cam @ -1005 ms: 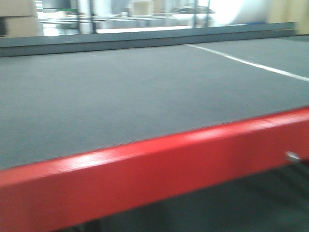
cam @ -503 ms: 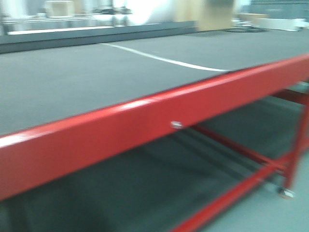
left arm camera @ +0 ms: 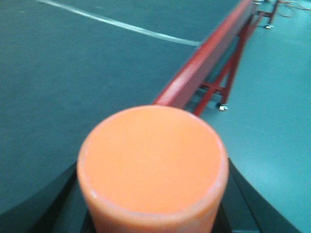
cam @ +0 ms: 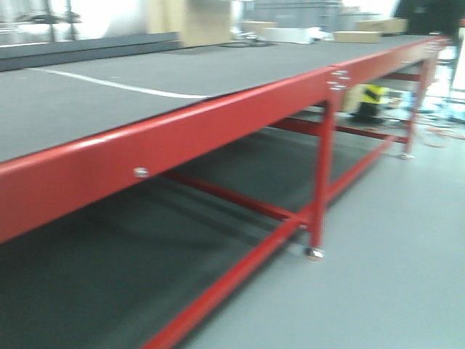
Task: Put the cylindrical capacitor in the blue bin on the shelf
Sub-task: 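Carry both held cylinders while driving to the shelf of blue bins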
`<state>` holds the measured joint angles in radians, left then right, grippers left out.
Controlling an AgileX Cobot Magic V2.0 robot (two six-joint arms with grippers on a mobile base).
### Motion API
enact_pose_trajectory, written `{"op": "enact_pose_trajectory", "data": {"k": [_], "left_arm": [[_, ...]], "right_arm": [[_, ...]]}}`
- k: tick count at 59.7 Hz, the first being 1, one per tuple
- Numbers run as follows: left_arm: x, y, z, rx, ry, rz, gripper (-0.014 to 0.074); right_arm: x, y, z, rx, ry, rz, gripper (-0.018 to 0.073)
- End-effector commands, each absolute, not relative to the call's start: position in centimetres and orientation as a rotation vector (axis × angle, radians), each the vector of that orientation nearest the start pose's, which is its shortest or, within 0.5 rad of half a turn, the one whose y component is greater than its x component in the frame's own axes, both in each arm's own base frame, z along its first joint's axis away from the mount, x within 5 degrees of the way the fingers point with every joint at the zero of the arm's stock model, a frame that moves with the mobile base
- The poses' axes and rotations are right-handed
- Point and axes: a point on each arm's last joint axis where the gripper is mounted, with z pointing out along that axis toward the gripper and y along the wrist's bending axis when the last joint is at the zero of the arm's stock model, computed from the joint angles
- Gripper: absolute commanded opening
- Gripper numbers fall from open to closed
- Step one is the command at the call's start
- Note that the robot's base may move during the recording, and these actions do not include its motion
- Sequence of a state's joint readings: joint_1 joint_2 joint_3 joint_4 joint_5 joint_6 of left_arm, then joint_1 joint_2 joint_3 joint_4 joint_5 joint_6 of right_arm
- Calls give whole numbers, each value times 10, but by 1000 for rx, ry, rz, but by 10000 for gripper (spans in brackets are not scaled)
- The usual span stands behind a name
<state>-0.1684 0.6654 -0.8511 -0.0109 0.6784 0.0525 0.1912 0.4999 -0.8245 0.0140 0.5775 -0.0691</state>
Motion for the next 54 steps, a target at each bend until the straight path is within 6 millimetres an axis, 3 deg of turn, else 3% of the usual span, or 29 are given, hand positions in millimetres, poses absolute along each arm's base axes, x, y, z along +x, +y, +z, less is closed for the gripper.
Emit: {"op": "enact_pose_trajectory", "data": {"k": [1, 54], "left_arm": [[118, -22, 383, 219, 1944, -96, -111], [118, -22, 383, 219, 1944, -96, -111]], "right_arm": [[79, 15, 401, -220, 1683, 93, -25], [79, 15, 401, -220, 1683, 93, -25]]}}
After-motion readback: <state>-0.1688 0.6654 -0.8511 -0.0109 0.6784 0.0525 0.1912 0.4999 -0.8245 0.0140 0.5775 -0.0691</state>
